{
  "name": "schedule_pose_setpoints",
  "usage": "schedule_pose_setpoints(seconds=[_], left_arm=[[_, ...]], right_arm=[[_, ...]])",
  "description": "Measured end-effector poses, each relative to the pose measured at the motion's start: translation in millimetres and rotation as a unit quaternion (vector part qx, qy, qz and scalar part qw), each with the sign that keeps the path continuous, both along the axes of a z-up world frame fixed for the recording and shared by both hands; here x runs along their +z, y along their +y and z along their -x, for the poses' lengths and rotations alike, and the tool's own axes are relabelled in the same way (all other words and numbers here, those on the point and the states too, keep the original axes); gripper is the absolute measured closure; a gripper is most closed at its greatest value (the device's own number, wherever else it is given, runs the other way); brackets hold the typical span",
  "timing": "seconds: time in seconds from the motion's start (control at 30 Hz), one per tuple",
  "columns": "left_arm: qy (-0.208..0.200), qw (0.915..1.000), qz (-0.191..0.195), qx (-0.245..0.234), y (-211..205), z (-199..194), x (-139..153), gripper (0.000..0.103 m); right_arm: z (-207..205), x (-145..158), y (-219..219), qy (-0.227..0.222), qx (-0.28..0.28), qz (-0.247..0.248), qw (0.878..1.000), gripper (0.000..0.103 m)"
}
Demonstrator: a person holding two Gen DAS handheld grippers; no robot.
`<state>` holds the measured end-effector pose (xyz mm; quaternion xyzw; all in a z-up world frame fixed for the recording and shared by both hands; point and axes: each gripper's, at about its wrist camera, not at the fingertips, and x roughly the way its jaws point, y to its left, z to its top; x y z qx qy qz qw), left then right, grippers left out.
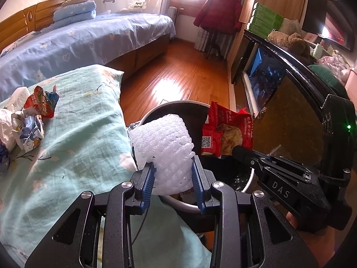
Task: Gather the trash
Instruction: 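Carry both items over the bin and open both grippers to drop them, then move both open grippers back toward the remaining trash on the bed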
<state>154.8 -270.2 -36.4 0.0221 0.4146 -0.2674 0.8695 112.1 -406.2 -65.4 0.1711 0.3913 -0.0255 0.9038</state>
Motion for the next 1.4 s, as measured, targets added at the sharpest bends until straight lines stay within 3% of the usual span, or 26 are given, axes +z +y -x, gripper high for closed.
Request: schedule_pose_setpoints(seconds=[0.23, 0.3, 0.33, 0.4, 0.57, 0.63, 0.9, 1.4], left_arm=[[0.006, 1.0000, 0.001, 0.000, 0.4, -3.8, -0.7, 0.051], [0.007, 0.9999, 0.004, 0.007, 6.8, -2.2, -1.8, 0.039], [0.007, 0.9999, 0.007, 0.012, 11.2, -1.3, -2.4, 0.038], [0.012, 0.9997, 0.010, 0.019, 19.8, 1.2, -4.4, 0.037], [0.015, 0.9988, 0.010, 0.046, 47.0, 11.8, -9.6, 0.036], [0.015, 0.9982, 0.011, 0.057, 59.4, 16.3, -11.3, 0.036], [0.020, 0.9930, 0.025, 0.114, 118.0, 31.9, -14.7, 0.032], [0.028, 0.9775, 0.034, 0.206, 207.7, 38.6, -25.0, 0.031]], right_arm=[[-3.3, -1.3, -4.2, 0.008, -0.008, 0.000, 1.000, 0.093], [-2.1, -0.5, -5.4, 0.007, -0.009, -0.002, 1.000, 0.083], [-1.4, -0.2, -5.8, 0.006, -0.011, -0.003, 1.000, 0.070], [0.3, 0.6, -5.8, 0.002, -0.012, -0.008, 1.000, 0.057], [5.6, 7.2, 1.5, -0.010, -0.007, -0.013, 1.000, 0.055], [8.1, 10.7, 6.3, -0.017, -0.004, -0.014, 1.000, 0.046], [9.3, 16.1, 43.4, -0.031, 0.034, -0.030, 0.999, 0.029], [-1.8, 12.4, 118.0, -0.026, 0.106, -0.038, 0.993, 0.029]])
